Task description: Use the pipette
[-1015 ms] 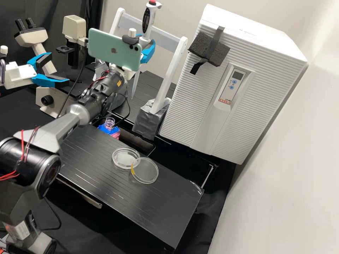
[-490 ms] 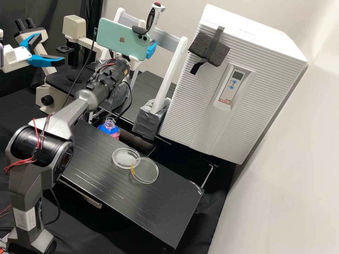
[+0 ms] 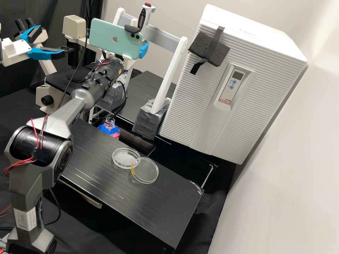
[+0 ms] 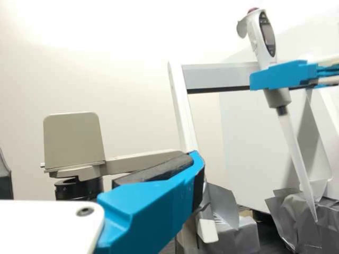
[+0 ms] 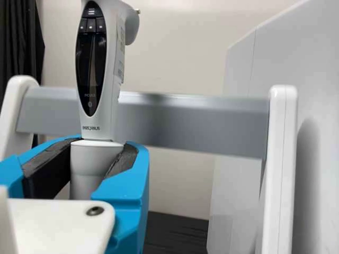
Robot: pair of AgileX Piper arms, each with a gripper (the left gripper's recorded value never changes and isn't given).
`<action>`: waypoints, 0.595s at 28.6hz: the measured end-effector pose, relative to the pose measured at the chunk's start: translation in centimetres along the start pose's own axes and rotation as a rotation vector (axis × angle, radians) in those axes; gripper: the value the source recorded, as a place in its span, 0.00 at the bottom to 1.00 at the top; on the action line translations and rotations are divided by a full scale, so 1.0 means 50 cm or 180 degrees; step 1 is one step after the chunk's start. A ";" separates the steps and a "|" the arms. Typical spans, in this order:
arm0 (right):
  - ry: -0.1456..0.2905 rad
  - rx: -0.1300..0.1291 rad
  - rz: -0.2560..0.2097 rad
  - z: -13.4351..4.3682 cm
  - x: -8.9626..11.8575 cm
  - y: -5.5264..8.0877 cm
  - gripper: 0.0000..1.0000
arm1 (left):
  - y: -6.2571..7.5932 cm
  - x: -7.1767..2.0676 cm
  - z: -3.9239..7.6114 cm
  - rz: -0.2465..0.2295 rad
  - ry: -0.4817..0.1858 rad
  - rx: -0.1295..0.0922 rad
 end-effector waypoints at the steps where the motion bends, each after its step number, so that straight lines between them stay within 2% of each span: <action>1: -0.0023 0.0021 -0.0025 0.004 -0.001 -0.006 0.00 | 0.000 0.000 0.001 -0.0004 -0.0010 0.0005; 7: -0.0093 0.0047 -0.0095 0.017 -0.003 -0.020 0.00 | -0.001 0.000 0.004 -0.0011 -0.0035 0.0014; 10: -0.0116 0.0005 -0.0121 0.022 -0.004 -0.025 0.00 | -0.002 0.001 0.008 -0.0016 -0.0062 0.0012; 15: -0.0153 0.0000 -0.0158 0.030 -0.006 -0.033 0.00 | -0.009 -0.004 0.009 -0.0068 -0.0086 0.0032; 17: -0.0151 0.0001 -0.0153 0.030 -0.006 -0.033 0.00 | -0.012 -0.006 0.009 -0.0082 -0.0087 0.0020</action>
